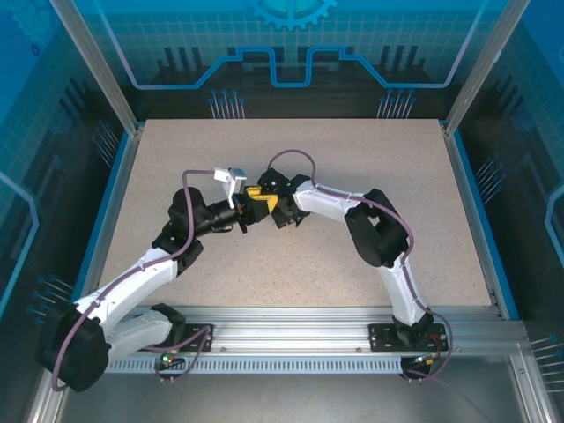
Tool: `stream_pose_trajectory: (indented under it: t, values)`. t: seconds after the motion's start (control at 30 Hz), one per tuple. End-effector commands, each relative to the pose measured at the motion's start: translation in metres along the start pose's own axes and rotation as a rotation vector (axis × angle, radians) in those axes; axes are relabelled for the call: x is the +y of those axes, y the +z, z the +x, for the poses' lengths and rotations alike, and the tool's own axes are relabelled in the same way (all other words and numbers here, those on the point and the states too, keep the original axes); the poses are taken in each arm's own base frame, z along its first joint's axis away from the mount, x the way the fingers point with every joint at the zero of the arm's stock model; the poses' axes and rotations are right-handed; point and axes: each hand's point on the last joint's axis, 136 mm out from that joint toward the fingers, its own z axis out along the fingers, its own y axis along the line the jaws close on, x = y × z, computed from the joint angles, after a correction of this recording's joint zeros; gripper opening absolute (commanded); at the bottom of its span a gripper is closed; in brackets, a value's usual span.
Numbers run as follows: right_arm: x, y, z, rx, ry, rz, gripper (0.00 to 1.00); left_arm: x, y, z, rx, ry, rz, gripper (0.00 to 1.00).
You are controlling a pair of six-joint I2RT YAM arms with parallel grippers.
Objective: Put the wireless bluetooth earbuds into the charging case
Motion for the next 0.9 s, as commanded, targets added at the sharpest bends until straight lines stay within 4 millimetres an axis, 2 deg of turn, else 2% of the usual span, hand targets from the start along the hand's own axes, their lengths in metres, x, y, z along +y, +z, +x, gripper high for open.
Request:
stream_pose_trajectory:
  t: [0.0,0.13,0.23,0.53,0.73,0.87]
  values:
    - [-0.029,-0.009,0.009,0.028,0.004,0.068,0.57,0.004,-0.001,-0.003,-0.012,-0.006,-0.018,0.08]
    - [-0.037,-0.010,0.012,0.033,0.017,0.072,0.58,0.004,-0.001,-0.004,-0.013,-0.005,-0.016,0.08]
    - [-0.036,-0.015,0.011,0.020,0.026,0.034,0.58,0.003,-0.002,-0.005,-0.018,-0.003,-0.016,0.08]
    - [-0.010,-0.049,-0.004,-0.062,0.213,-0.318,0.57,0.000,-0.005,-0.007,-0.026,0.006,-0.018,0.07]
    - [0.012,-0.044,-0.009,-0.023,0.338,-0.474,0.52,-0.002,-0.007,-0.010,-0.039,0.010,-0.013,0.08]
    - [0.021,-0.035,-0.010,0.008,0.384,-0.487,0.49,-0.002,-0.007,-0.009,-0.036,0.009,-0.015,0.08]
